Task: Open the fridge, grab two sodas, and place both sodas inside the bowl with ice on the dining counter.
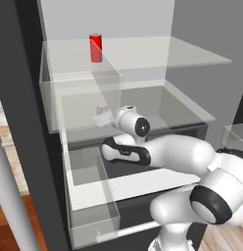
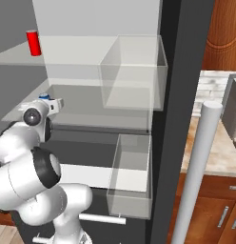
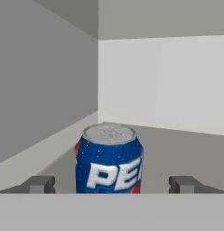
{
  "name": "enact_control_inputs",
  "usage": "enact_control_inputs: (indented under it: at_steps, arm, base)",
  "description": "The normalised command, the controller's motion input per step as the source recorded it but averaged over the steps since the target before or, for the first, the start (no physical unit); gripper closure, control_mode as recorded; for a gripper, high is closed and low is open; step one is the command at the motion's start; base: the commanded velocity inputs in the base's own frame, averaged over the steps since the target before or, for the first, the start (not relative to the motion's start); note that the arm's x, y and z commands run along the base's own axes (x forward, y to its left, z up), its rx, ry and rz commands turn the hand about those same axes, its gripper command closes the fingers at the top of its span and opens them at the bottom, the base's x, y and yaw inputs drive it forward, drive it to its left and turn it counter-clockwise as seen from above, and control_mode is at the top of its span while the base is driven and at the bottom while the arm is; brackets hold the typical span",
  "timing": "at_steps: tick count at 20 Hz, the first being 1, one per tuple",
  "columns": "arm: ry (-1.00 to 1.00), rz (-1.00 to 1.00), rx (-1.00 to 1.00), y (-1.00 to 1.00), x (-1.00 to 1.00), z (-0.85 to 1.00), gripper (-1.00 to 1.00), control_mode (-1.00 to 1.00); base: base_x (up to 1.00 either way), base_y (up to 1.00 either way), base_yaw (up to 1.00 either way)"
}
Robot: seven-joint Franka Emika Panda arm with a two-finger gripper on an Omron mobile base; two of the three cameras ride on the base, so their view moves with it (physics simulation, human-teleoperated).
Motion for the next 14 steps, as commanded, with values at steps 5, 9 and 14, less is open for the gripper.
enact_control_inputs:
  at_steps: [5,9,14]
  arm:
    - [0.0,0.0,0.0,0.18,0.35,-0.1,-1.0,-1.0]
    - [0.01,0.0,0.0,0.14,0.25,-0.12,1.0,-1.0]
    - [0.05,0.0,-0.01,0.07,0.04,-0.08,1.0,-1.0]
  base:
    - [0.0,0.0,0.0]
    - [0.0,0.0,0.0]
    - [0.0,0.0,0.0]
